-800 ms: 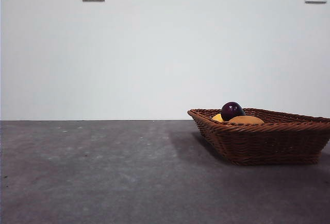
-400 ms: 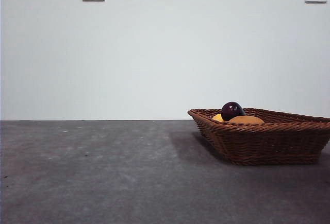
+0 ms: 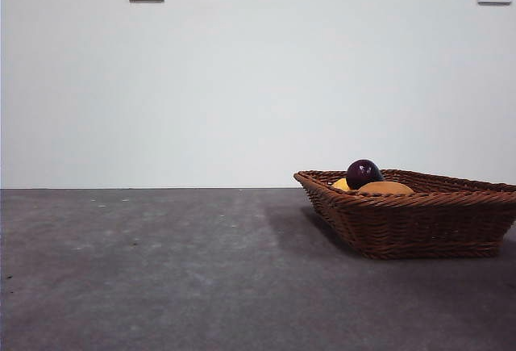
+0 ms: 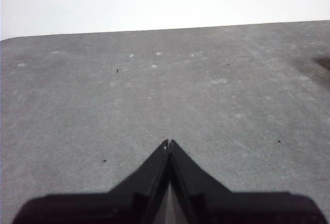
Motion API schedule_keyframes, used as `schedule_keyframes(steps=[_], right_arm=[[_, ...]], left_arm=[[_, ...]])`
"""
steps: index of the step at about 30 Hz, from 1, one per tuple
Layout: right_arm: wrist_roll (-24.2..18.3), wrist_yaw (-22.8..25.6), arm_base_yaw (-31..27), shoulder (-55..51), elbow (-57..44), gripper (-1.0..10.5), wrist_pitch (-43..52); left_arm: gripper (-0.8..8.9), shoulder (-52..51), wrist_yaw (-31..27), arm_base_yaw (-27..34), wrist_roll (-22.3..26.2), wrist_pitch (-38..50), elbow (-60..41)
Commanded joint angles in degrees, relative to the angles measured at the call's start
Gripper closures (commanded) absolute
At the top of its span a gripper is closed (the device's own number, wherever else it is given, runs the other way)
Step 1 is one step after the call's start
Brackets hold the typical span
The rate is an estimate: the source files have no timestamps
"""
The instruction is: Help me put the vegetables on the table into the basket
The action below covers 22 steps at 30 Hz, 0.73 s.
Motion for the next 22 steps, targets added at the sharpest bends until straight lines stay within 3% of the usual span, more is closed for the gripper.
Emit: schedule_keyframes(steps=[1,6,22], right_arm=[[0.2,0.2,-0.1,-0.2,-0.6,9.5,0.3],[-0.3,0.7,-0.1,-0.2,-0.6,9.5,0.3],[-2.6,-5.4,-0.1,-0.2,-0.6,9.5,-0.2]], left_arm=[[8.17,-0.1,0.0,0.2,-0.3,0.3,-0.6],[8.17,-0.1,0.0,0.2,-0.3,0.3,-0.6],[8.17,-0.1,0.0,0.2,-0.3,0.3,-0.6]])
